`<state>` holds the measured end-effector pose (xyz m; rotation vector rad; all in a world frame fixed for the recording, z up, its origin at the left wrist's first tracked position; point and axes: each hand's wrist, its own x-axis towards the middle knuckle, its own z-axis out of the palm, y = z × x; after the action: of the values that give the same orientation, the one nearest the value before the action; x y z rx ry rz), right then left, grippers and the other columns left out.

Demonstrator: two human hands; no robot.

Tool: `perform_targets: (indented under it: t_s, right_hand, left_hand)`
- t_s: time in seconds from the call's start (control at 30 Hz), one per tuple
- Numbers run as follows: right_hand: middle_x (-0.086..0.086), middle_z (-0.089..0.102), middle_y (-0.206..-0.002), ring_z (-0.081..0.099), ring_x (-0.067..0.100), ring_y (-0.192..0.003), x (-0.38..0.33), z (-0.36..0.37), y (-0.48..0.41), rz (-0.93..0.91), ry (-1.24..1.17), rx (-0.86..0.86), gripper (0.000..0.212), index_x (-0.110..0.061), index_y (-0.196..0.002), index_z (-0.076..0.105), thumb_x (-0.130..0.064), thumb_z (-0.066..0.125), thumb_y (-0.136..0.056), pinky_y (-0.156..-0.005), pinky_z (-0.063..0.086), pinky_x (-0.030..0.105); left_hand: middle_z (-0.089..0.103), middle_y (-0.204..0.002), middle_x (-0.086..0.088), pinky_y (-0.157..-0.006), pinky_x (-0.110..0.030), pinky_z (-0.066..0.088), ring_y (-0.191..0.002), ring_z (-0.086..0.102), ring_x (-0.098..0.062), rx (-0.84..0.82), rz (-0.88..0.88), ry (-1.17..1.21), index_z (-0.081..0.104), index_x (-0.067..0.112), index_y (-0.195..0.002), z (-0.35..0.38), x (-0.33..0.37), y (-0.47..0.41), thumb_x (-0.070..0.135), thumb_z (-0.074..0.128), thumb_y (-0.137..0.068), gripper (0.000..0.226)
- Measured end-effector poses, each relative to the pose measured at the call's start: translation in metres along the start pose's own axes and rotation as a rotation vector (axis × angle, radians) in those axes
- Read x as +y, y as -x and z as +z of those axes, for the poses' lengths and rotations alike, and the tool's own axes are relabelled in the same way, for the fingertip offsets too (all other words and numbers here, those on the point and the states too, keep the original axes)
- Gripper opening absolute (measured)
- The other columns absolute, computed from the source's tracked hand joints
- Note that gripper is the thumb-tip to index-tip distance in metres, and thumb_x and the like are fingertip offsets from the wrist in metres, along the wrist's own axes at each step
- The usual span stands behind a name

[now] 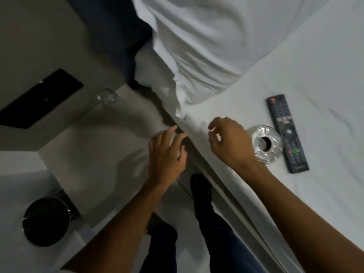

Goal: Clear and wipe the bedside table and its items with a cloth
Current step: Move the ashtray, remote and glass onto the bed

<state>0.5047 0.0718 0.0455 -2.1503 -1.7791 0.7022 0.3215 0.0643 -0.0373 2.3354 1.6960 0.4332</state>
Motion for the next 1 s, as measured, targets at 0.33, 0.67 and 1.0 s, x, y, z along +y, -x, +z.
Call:
perform_targets:
  t_s: [0.33,0.67,1.0]
  right_hand:
    - [0.018,0.063,-0.122,0.059,0.034,-0.112,-0.068,0.131,-0.094,0.061,-0.119,-0.631,0.055,-0.012,-0.135,0.043,-0.019,0.061,-0.084,-0.096,0.049,0.039]
    - [0.008,0.066,-0.092,0.064,0.031,-0.091,-0.045,0.151,-0.085,0.083,-0.208,-0.549,0.035,-0.019,-0.114,0.055,-0.015,0.059,-0.079,-0.074,0.044,0.025]
    - [0.010,0.063,-0.116,0.058,0.025,-0.107,-0.074,0.111,-0.045,0.100,-0.477,-0.025,0.039,-0.015,-0.126,0.050,-0.040,0.041,-0.098,-0.091,0.049,0.043]
  left_hand:
    - [0.034,-0.155,-0.017,-0.107,-0.050,0.033,-0.137,0.035,-0.038,-0.215,-0.291,-0.301,0.040,0.021,-0.146,-0.028,-0.184,-0.100,0.027,0.070,-0.080,0.072]
    - [0.051,-0.140,-0.021,-0.105,-0.043,0.042,-0.126,0.049,-0.041,-0.280,-0.423,0.001,0.052,0.017,-0.138,-0.009,-0.225,-0.138,0.021,0.072,-0.084,0.058]
    - [0.077,-0.105,0.003,-0.068,-0.021,0.058,-0.093,0.074,-0.014,-0.106,-0.791,1.154,0.071,0.037,-0.106,-0.057,-0.118,-0.035,0.027,0.085,-0.071,0.039]
